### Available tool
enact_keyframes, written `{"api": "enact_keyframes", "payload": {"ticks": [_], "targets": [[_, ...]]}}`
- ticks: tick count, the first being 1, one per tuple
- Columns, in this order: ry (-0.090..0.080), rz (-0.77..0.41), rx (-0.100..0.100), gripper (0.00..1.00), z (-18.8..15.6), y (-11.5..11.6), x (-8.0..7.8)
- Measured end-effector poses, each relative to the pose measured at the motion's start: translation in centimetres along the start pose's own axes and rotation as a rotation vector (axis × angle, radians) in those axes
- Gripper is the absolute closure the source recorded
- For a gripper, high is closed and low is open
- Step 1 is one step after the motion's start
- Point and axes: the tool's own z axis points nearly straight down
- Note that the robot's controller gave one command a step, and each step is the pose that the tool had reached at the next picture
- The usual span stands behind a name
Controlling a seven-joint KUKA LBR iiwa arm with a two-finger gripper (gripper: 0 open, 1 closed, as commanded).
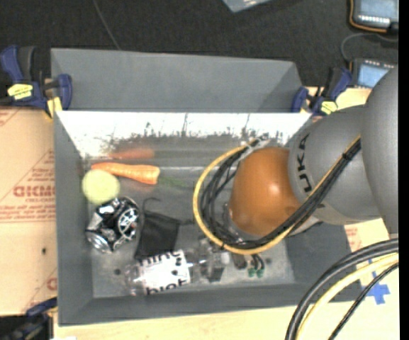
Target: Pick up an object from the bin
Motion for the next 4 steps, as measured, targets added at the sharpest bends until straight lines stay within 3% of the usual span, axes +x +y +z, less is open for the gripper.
{"api": "enact_keyframes", "payload": {"ticks": [4], "targets": [[-0.008,-0.002,0.000,1.00,-4.3,0.0,-0.2]]}}
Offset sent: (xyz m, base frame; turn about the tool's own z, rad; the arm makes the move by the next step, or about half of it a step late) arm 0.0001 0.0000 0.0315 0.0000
